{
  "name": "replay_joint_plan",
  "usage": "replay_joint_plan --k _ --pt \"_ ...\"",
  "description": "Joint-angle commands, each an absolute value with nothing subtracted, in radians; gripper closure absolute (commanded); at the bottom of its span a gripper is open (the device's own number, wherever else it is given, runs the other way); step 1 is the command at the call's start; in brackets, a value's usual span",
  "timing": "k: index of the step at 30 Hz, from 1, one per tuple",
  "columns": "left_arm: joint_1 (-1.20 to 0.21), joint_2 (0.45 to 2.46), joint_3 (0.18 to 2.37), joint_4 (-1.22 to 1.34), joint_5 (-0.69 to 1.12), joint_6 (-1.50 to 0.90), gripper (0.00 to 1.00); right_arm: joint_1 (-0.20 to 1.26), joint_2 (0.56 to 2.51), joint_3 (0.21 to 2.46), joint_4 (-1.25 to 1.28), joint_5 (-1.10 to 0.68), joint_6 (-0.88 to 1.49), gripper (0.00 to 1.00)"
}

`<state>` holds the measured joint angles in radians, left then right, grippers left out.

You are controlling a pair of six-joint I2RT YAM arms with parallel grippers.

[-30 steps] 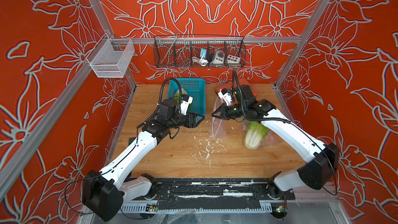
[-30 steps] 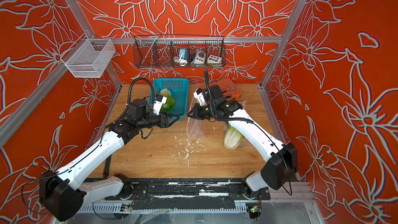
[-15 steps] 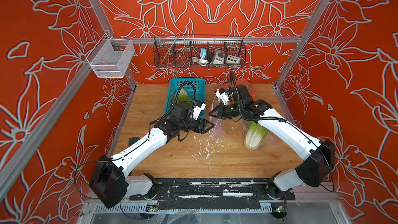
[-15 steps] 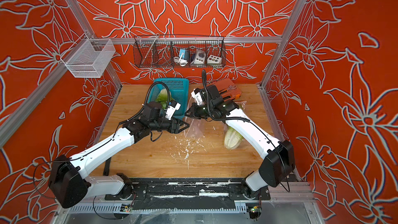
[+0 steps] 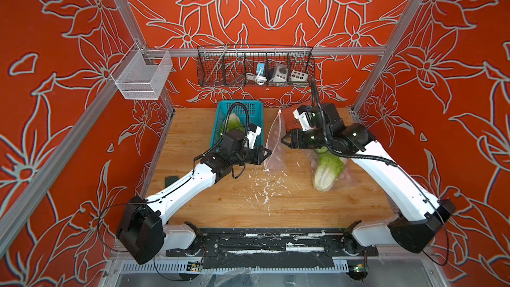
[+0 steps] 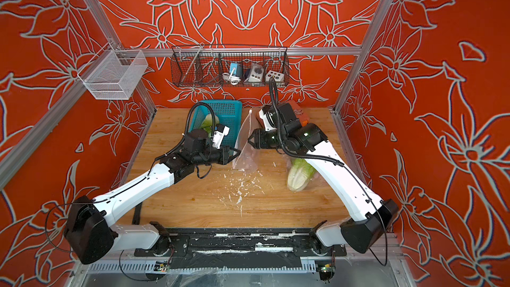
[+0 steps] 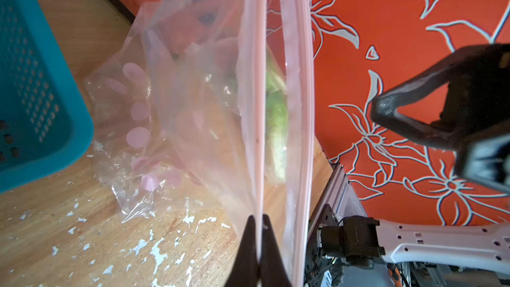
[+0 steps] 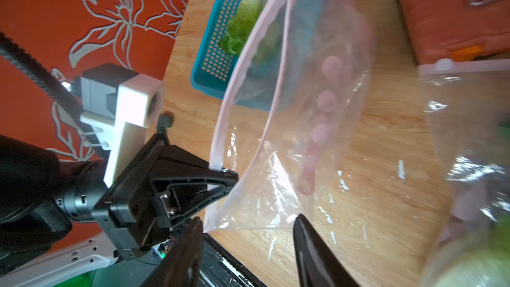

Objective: Put the chinese cabbages into a zipper bag and zip it
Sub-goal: Adjust the zipper food storage bag at the center of the board, then open the zipper of the food storage bag at the center of the board.

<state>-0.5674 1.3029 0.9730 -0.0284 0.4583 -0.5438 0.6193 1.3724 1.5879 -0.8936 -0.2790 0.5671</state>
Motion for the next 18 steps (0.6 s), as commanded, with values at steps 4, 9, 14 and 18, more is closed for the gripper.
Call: replay_joint_plan --k 4,9,14,18 --pt "-0.637 1.327 1.000 0.058 0.427 -0.607 0.99 0.617 1.405 1.589 -0.910 -0.218 0.613 0.44" --pt "-0.679 1.341 1.004 0.086 0.404 -0.628 0.99 0.621 1.457 1.575 -0.829 -0.250 0.656 0.47" --pt "-0.681 1.307 1.008 0.104 0.363 -0.653 0.97 0.620 1.456 1.536 -0.827 -0.181 0.614 0.87" --pt "-0.680 1.286 1.026 0.126 0.343 -0.689 0.96 0.614 1.386 1.551 -0.880 -0.063 0.503 1.00"
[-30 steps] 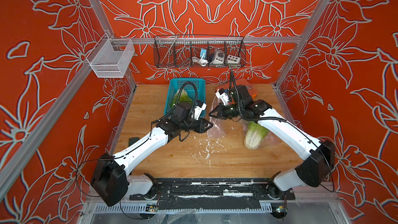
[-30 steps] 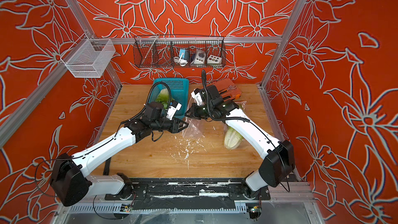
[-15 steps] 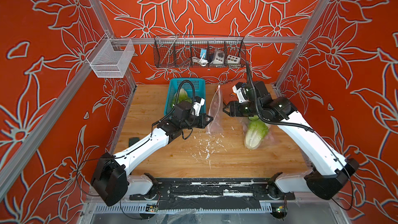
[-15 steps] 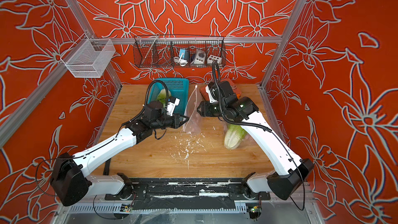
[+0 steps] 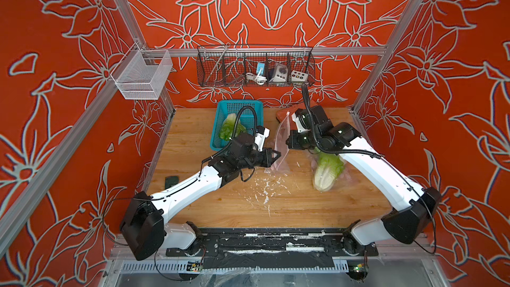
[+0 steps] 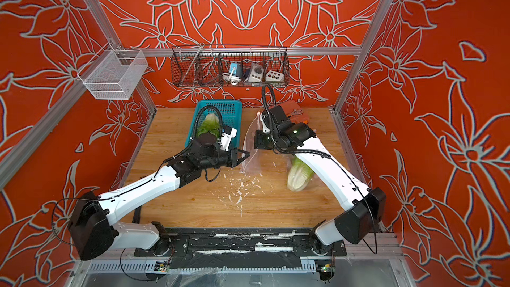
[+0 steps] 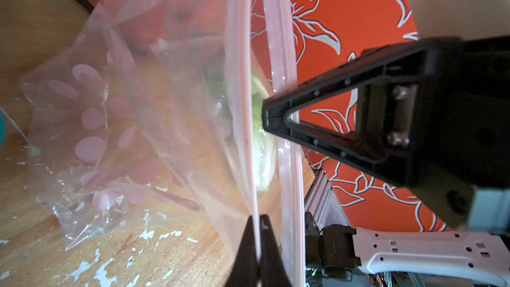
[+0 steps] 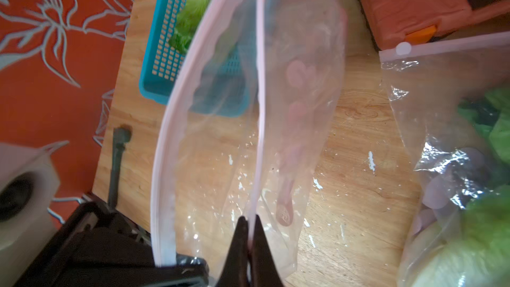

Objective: Put the chinese cabbages into a zipper bag and zip it
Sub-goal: Open the zipper of the food storage bag at the center of the board, then pick up the Chinese cabbage from the basket.

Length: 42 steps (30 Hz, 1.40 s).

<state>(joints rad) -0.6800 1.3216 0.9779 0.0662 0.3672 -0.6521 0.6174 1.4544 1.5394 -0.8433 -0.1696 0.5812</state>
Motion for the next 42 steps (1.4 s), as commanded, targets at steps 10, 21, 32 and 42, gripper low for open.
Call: replay_joint_plan --k 10,21,32,42 --pt "-0.705 1.413 1.133 0.049 0.285 -0.694 0.93 0.611 1.327 1.781 -1.231 0.113 0.279 1.00" --pt "-0.713 1.427 1.046 0.158 0.464 -0.783 0.90 0.666 1.407 1.812 -1.161 -0.157 0.350 1.00" --pt "-0.558 1.222 0.715 -0.019 0.252 -0.684 0.88 0.664 1.544 1.653 -0.905 -0.339 0.418 1.00" --pt "-0.429 1.155 0.848 -0.228 0.217 -0.507 0.71 0.672 1.591 1.579 -0.733 -0.476 0.548 1.00"
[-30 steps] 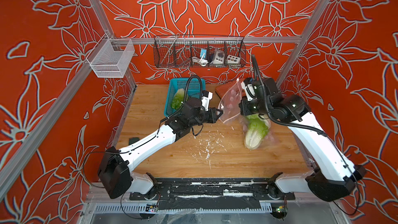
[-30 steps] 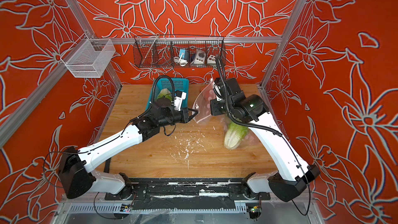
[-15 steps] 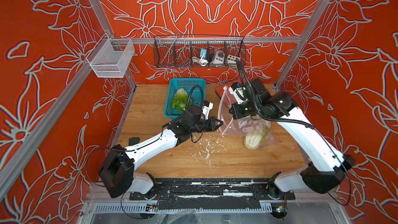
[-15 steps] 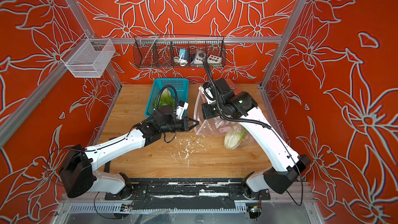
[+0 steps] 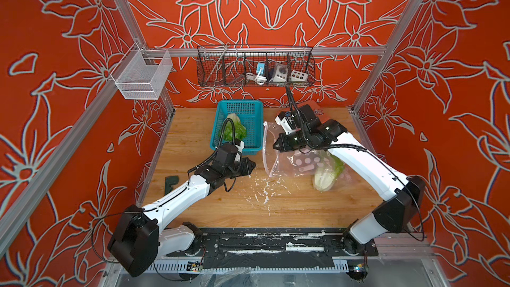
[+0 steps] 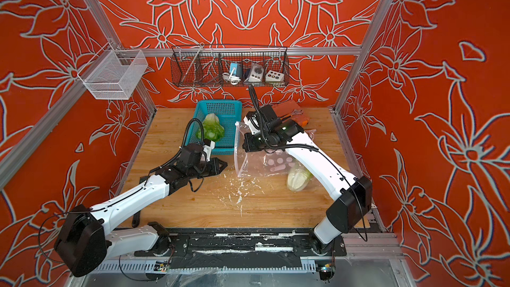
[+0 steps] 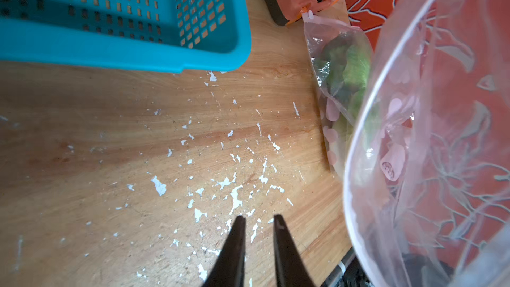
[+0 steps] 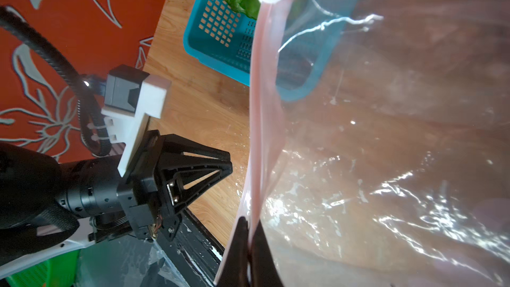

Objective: Put the chinese cabbages into a zipper bag and zip it
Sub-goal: Pick up the Chinese cabbage from the basket.

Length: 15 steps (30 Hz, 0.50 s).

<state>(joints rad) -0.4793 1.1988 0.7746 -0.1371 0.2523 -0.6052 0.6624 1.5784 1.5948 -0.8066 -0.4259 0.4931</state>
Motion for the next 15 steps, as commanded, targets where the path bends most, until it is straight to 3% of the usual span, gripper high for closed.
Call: replay_joint_plan --k 1,7,15 --pt "-0.399 1.148 0.879 -0.263 0.203 -0.475 0.66 0.672 1.595 1.574 -0.730 -0.464 0.542 1.00" --pt "-0.246 1.226 1.015 -0.342 0.175 -0.336 0.39 0.670 1.637 1.580 -0.707 -0.483 0.551 1.00" --pt "-0.218 1.530 1.174 -0.267 0.084 -0.299 0.27 0.669 1.653 1.576 -0.709 -0.483 0.549 1.00"
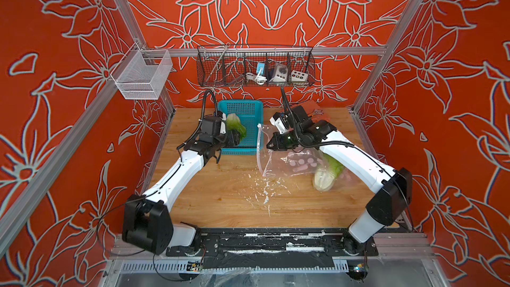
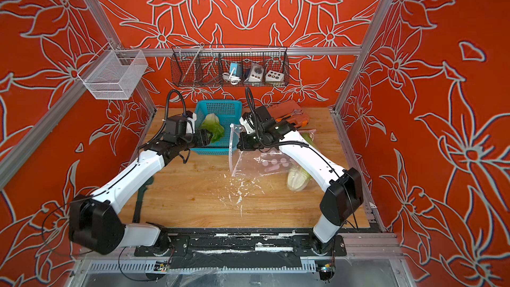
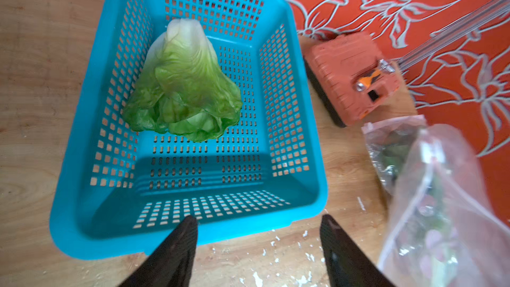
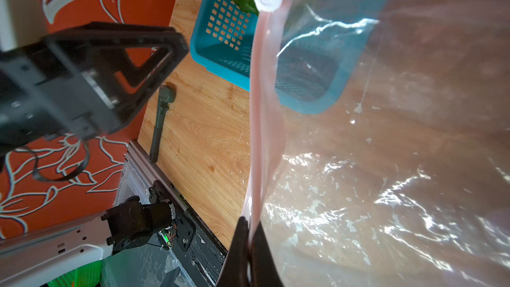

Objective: Put the chinese cabbages into a zipper bag and zip it
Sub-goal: Pick up the Chinese cabbage from the basket.

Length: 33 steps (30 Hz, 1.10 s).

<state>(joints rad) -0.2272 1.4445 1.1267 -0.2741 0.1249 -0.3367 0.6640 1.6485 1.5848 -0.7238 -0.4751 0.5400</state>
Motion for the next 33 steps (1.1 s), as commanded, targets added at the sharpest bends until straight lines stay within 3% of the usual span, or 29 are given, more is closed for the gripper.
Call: replay_joint_plan --k 1,7,8,9,14,24,28,33 --pt "-0.218 1.570 1.203 -0.259 0.075 -0.307 0.25 0.669 1.652 1.570 -0.707 -0.481 0.549 1.00" --pt "-0.209 1.760 1.317 -0.171 0.083 -0.423 0.14 0.667 1.662 1.559 -0.706 -0.479 0.546 1.00" --pt "-0.210 1.786 1.328 -0.161 0.078 -0.437 0.05 0.667 1.664 1.561 -0.709 -0.479 0.545 1.00" --pt "-0.209 1.820 1.348 -0.164 0.059 -0.447 0.04 0.667 1.668 1.564 -0.712 -0.479 0.542 1.00" --pt "-0.209 1.960 1.448 -0.187 -0.058 -0.452 0.05 0.663 1.678 1.566 -0.715 -0.479 0.535 1.00" --pt "-0.210 2.032 1.399 -0.011 -0.135 -0.439 0.41 0.654 1.683 1.573 -0.729 -0.479 0.526 1.00" --pt "-0.210 2.033 1.392 0.006 -0.114 -0.403 0.73 0.649 1.680 1.573 -0.729 -0.483 0.528 1.00" --pt "-0.210 1.968 1.410 -0.028 -0.115 -0.318 0.96 0.633 1.659 1.565 -0.736 -0.477 0.522 1.00"
